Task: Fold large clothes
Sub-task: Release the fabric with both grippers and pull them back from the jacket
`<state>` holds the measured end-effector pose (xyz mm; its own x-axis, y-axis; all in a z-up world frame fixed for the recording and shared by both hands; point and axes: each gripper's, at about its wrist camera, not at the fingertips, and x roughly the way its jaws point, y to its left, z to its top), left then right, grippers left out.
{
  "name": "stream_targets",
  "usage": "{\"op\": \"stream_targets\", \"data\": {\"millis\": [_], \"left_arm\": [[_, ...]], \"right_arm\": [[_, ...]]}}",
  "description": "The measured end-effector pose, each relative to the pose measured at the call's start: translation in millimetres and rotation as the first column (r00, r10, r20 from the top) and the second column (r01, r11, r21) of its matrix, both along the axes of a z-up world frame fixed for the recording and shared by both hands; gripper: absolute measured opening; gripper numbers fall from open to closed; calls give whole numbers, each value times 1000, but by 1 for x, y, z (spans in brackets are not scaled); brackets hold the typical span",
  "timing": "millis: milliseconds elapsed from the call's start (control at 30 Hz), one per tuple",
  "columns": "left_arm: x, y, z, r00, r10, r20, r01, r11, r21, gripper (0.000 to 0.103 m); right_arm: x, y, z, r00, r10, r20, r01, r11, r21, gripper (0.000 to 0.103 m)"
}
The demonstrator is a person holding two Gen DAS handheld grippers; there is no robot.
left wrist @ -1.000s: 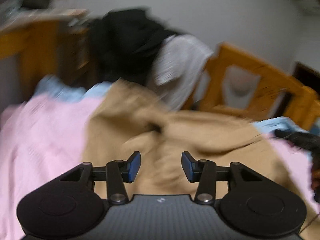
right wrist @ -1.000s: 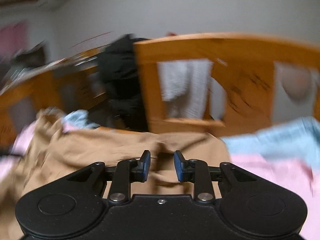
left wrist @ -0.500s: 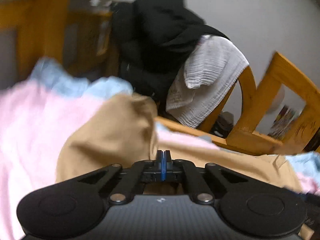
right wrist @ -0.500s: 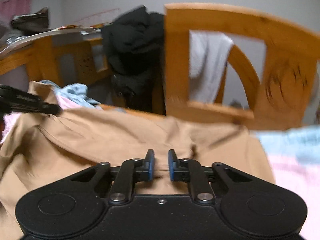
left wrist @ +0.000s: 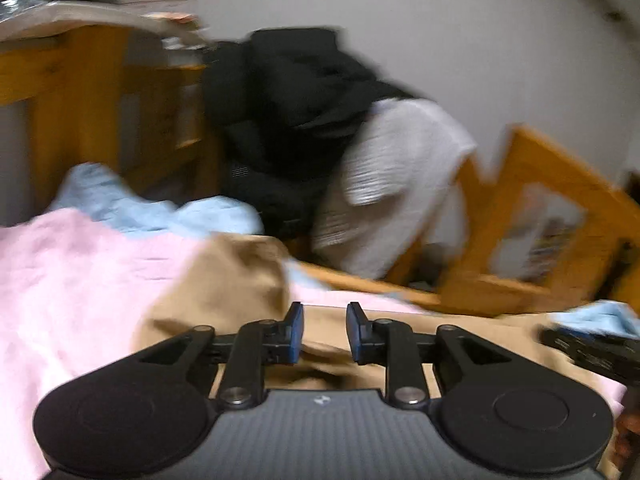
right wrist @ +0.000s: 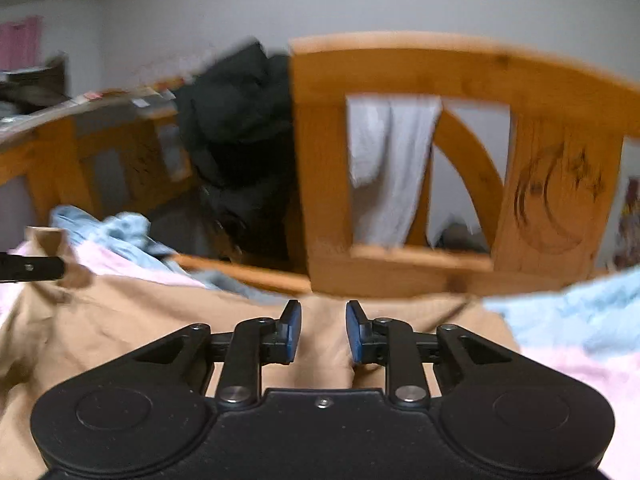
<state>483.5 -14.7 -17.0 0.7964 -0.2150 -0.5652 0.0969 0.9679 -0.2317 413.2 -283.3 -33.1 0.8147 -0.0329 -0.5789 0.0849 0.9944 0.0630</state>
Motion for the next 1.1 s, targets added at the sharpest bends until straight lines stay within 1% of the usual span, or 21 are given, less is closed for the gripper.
{"op": "stream_targets", "data": {"millis": [33,67,100,167,200,233,300,333,367,400,433,467,500,567,667,767,800,867,933,967,1100], "left_arm": [[4,7,-3,999,36,-25,-37,999,-17,8],[9,18,-7,996,73,-54,-77,995,-65,3],[12,27,-10,991,107,-75,-113,989,-91,3],[19,48,-19,974,180,-138,-197,973,-118,3],[23,60,-25,968,171,-182,-202,964,-170,3],[21,70,-28,966,165,-197,-208,952,-224,3],[9,78,-25,972,163,-168,-204,942,-265,5],[3,77,-20,978,147,-149,-181,950,-254,6],[-2,76,-17,982,133,-134,-162,958,-236,15],[-10,74,-12,987,114,-113,-135,968,-211,33],[-19,72,-7,991,97,-89,-112,977,-184,42],[-28,69,-2,993,99,-65,-108,982,-155,62],[-38,65,3,995,97,-37,-101,987,-124,69],[-59,56,9,999,32,-2,-32,996,-86,70],[-83,42,9,999,-29,-20,28,999,-31,70],[-89,35,-8,992,-7,-125,15,998,67,70],[-92,37,-11,988,-1,-152,13,997,80,66],[-102,43,-13,986,-3,-165,13,998,61,65],[-117,48,-3,988,-13,-153,17,1000,27,72],[-126,50,4,990,-24,-139,27,999,19,78],[-166,51,35,997,-56,-61,59,997,51,90]], "right_arm": [[7,-5,-8,998,-32,-45,33,999,10,26],[11,-12,-17,995,-56,-83,59,997,40,33],[15,-20,-27,990,-75,-116,86,992,91,39],[15,-34,-43,982,-108,-155,136,975,178,40],[14,-40,-46,982,-114,-152,145,966,213,40],[11,-41,-46,983,-116,-141,147,962,232,41],[3,-43,-39,988,-111,-108,135,960,246,41],[-1,-42,-34,991,-102,-89,120,964,238,42],[-7,-39,-28,994,-88,-69,101,971,215,43],[-14,-36,-21,997,-67,-48,75,981,178,43],[-21,-34,-15,999,-44,-32,48,988,147,45],[-30,-30,-9,1000,-15,-14,16,994,112,50],[-40,-25,-3,1000,16,5,-16,996,85,55],[-60,-15,8,996,80,42,-82,996,42,57],[-95,8,13,980,189,67,-188,982,-22,67],[-113,36,-4,965,263,-19,-263,957,-121,69],[-115,44,-14,962,265,-66,-273,949,-159,69],[-120,52,-22,963,259,-79,-269,944,-190,69],[-125,50,-14,968,240,-67,-248,957,-151,68],[-128,48,-7,970,238,-54,-243,961,-131,69],[-158,48,24,965,260,-2,-257,952,-163,75]]}}
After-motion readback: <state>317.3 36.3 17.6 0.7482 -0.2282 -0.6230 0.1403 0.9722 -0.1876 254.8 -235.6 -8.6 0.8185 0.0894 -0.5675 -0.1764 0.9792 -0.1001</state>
